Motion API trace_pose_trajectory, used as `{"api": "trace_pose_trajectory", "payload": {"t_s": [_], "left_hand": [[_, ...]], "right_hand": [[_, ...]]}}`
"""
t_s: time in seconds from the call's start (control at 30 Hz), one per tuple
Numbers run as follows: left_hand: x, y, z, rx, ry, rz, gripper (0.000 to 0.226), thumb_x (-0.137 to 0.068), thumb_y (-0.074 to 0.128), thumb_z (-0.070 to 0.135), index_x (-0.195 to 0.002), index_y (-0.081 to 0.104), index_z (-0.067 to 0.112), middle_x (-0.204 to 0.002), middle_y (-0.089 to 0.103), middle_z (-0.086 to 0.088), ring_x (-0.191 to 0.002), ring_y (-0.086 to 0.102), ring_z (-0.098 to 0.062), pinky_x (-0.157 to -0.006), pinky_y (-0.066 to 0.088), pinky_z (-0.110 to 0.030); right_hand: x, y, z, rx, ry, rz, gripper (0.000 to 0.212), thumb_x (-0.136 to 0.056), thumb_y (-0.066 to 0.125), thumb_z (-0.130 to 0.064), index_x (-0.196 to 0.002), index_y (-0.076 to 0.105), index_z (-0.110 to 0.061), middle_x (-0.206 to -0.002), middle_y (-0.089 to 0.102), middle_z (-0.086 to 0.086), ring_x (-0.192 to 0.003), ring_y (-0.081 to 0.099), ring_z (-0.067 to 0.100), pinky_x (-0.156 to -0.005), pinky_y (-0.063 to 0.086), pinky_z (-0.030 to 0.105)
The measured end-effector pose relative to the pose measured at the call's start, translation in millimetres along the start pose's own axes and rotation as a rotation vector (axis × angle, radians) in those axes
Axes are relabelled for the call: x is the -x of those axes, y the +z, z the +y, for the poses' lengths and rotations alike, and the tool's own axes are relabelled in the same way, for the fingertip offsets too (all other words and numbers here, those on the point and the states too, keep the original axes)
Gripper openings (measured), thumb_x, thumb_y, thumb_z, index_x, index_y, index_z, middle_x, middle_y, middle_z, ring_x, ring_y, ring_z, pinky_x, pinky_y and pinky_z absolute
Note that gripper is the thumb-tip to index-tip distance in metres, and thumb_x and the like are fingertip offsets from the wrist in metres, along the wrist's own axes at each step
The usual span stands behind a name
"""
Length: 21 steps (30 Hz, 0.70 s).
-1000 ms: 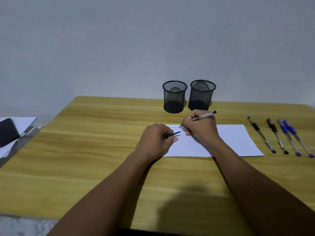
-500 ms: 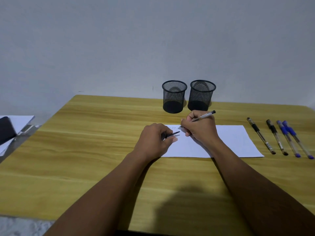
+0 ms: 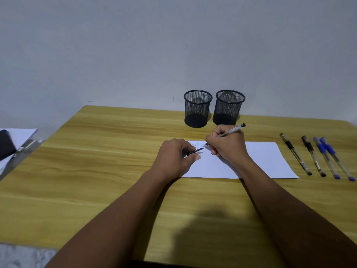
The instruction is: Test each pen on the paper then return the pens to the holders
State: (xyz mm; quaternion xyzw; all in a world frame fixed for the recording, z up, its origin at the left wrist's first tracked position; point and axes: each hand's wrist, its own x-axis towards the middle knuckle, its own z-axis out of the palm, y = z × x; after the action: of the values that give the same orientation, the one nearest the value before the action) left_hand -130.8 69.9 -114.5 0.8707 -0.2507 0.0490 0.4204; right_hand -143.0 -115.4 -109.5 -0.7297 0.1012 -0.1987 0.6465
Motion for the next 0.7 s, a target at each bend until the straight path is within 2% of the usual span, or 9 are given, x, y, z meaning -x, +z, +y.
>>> {"api": "trace_pose_trajectory", "payload": {"t_s": [0.13, 0.4, 0.47, 0.53, 0.6, 0.7], "left_hand": [[0, 0, -1, -0.001, 0.009, 0.000, 0.017, -0.078, 0.083, 0.033, -0.083, 0.078, 0.018, -0.080, 0.074, 0.001, -0.076, 0.066, -0.019, -0.072, 0.055, -0.041], [-1, -1, 1, 0.016, -0.010, -0.002, 0.017, -0.078, 0.084, 0.031, -0.085, 0.078, 0.017, -0.082, 0.075, 0.001, -0.078, 0.068, -0.018, -0.074, 0.056, -0.041], [-1, -2, 2, 0.025, -0.019, -0.007, 0.016, -0.078, 0.084, 0.030, -0.085, 0.078, 0.017, -0.081, 0.075, 0.001, -0.077, 0.068, -0.019, -0.074, 0.056, -0.039], [-3, -4, 3, 0.039, -0.039, -0.029, 0.014, -0.079, 0.084, 0.031, -0.083, 0.078, 0.019, -0.075, 0.073, 0.004, -0.073, 0.066, -0.012, -0.068, 0.053, -0.031], [-8, -9, 5, 0.056, -0.039, -0.054, 0.013, -0.080, 0.083, 0.035, -0.081, 0.078, 0.023, -0.067, 0.069, 0.009, -0.065, 0.060, -0.003, -0.060, 0.044, -0.020], [-18, -13, 8, 0.160, -0.051, -0.019, 0.011, -0.079, 0.084, 0.035, -0.083, 0.080, 0.025, -0.074, 0.075, 0.008, -0.071, 0.064, -0.004, -0.063, 0.048, -0.024]], "right_hand": [[2, -1, -3, 0.043, 0.021, 0.052, 0.018, -0.079, 0.070, 0.003, -0.067, 0.056, 0.002, -0.048, 0.054, 0.014, -0.043, 0.057, 0.029, -0.039, 0.042, 0.025], [2, -4, -5, 0.050, 0.018, 0.068, 0.021, -0.080, 0.069, 0.002, -0.071, 0.052, 0.011, -0.051, 0.053, 0.018, -0.040, 0.054, 0.028, -0.040, 0.042, 0.025], [2, -5, -8, -0.007, 0.031, 0.122, 0.024, -0.083, 0.071, -0.002, -0.075, 0.054, 0.012, -0.053, 0.055, 0.018, -0.041, 0.054, 0.024, -0.043, 0.042, 0.027], [3, -12, -17, -0.045, 0.037, 0.142, 0.029, -0.087, 0.077, -0.010, -0.078, 0.059, 0.010, -0.052, 0.060, 0.007, -0.043, 0.057, 0.015, -0.045, 0.044, 0.027], [4, -24, -33, -0.031, 0.074, 0.045, 0.026, -0.088, 0.080, -0.017, -0.082, 0.065, 0.003, -0.053, 0.063, 0.002, -0.042, 0.055, 0.010, -0.042, 0.042, 0.024], [5, -44, -57, -0.109, 0.162, -0.138, 0.022, -0.094, 0.072, -0.021, -0.089, 0.071, 0.000, -0.065, 0.066, 0.014, -0.045, 0.056, 0.015, -0.042, 0.040, 0.022]]}}
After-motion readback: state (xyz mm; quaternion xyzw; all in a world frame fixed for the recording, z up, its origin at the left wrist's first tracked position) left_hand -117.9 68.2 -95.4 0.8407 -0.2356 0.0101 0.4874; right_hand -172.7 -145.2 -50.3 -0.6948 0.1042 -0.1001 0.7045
